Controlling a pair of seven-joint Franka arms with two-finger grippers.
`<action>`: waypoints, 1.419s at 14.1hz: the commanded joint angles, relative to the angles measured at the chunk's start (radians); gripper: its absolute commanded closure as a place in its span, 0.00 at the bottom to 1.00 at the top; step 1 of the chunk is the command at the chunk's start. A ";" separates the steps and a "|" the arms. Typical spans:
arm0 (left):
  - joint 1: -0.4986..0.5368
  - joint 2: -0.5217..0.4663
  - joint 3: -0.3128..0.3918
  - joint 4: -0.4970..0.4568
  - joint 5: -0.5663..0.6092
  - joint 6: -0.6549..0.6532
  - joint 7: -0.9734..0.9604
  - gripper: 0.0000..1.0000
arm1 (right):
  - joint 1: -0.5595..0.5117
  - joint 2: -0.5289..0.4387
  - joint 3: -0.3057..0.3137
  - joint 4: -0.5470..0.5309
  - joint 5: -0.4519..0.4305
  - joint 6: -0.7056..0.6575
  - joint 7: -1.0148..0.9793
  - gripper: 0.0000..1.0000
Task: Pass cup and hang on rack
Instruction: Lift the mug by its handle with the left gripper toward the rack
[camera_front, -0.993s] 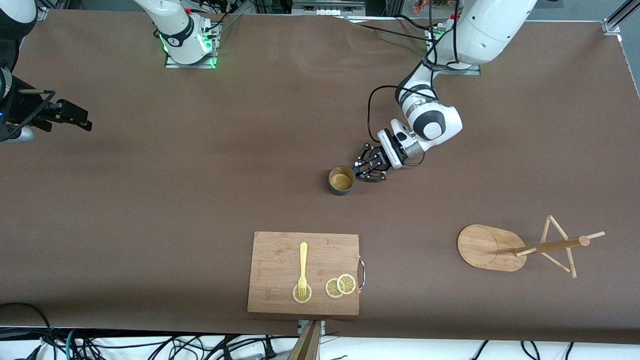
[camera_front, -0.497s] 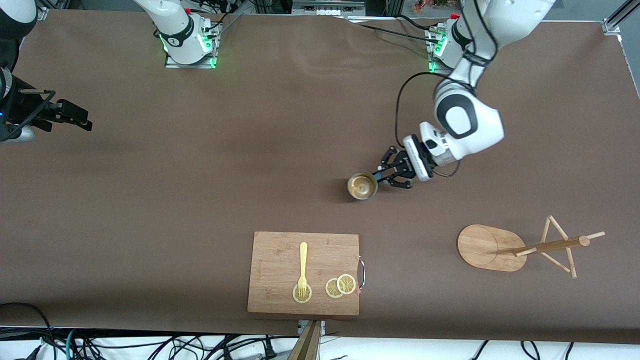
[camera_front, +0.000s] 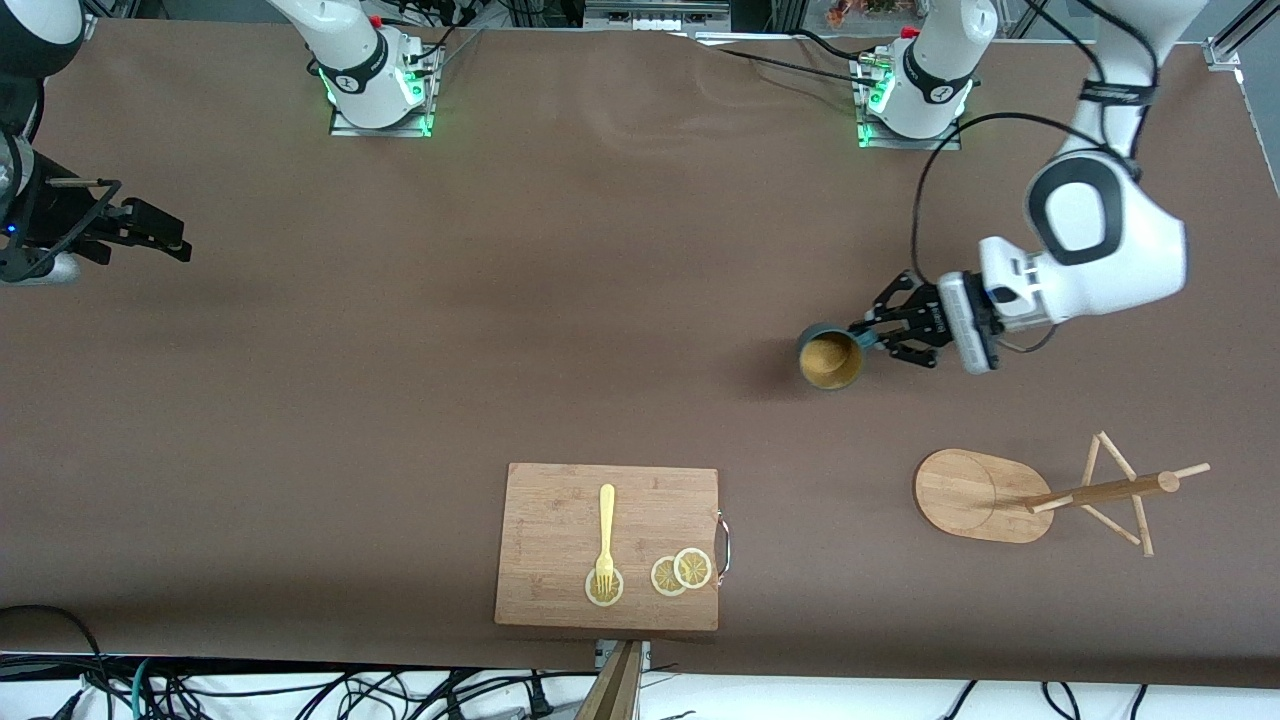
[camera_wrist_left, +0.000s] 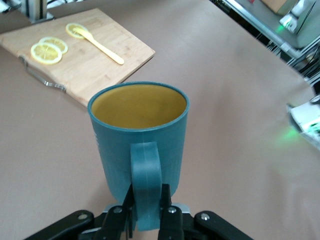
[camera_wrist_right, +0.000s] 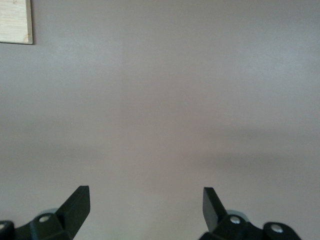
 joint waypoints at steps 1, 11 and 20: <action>-0.001 -0.023 0.121 0.077 0.112 -0.205 -0.133 1.00 | 0.002 -0.001 0.017 0.019 0.015 -0.027 0.010 0.00; 0.070 0.020 0.350 0.172 0.029 -0.541 -0.601 1.00 | 0.002 -0.007 0.040 0.019 0.015 -0.055 0.010 0.00; 0.186 0.078 0.353 0.172 -0.257 -0.650 -1.120 1.00 | 0.002 -0.007 0.040 0.019 0.015 -0.064 0.010 0.00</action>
